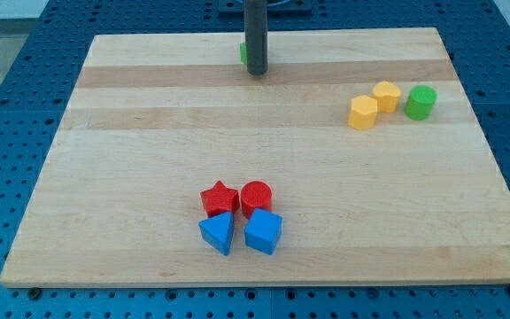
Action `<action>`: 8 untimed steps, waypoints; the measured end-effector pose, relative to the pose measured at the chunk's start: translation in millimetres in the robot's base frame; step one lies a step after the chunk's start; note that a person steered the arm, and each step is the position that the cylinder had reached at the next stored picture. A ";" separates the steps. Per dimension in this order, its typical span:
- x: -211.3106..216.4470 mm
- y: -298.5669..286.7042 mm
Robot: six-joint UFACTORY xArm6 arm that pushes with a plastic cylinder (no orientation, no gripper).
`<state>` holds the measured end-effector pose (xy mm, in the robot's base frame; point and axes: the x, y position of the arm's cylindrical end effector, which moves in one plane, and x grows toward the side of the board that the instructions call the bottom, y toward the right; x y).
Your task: Move your arm to the center right
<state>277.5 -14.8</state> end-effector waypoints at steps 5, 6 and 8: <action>107.9 19.4; 156.7 48.9; 171.2 167.1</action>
<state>448.7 152.3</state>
